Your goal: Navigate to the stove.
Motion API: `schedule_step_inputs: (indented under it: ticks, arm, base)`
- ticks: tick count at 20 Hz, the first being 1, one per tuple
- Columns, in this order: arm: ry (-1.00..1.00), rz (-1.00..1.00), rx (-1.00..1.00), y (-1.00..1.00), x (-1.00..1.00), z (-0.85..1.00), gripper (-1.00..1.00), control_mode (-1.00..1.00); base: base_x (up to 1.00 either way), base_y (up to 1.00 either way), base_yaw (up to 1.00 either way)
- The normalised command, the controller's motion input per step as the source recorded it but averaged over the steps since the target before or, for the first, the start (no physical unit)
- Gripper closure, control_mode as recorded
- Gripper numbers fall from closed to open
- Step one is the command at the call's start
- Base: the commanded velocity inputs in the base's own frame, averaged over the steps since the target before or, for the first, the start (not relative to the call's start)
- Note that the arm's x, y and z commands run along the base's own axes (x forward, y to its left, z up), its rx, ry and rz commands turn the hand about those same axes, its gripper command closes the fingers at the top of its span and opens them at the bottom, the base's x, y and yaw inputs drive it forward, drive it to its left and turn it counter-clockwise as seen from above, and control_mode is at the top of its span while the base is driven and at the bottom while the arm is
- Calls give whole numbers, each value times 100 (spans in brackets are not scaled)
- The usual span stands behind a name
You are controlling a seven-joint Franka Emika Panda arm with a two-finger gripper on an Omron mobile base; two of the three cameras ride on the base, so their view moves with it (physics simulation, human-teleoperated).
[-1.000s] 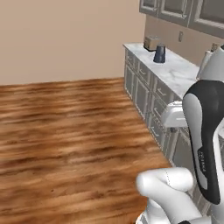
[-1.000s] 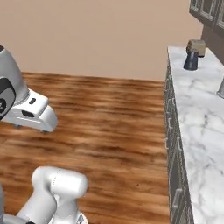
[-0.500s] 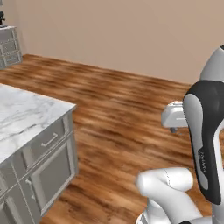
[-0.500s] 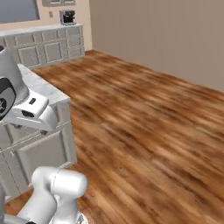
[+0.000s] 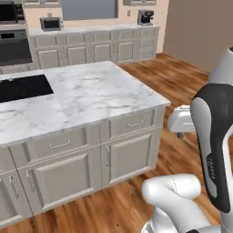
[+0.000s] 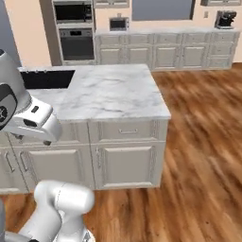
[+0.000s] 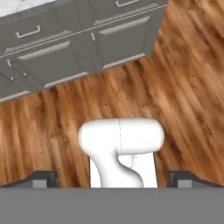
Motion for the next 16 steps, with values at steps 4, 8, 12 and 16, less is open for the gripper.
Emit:
schedule_step_inputs:
  ticks: [4,8,12,16]
  arm:
    - [0,0,0,0,0,0,-100,100]
    - [0,0,0,0,0,0,-100,100]
    - [0,0,0,0,0,0,-100,100]
    - [0,0,0,0,0,0,-100,100]
  base:
    - [-11,1,100]
    - [22,5,80]
    - [5,-93,32]
    - [-1,-100,13]
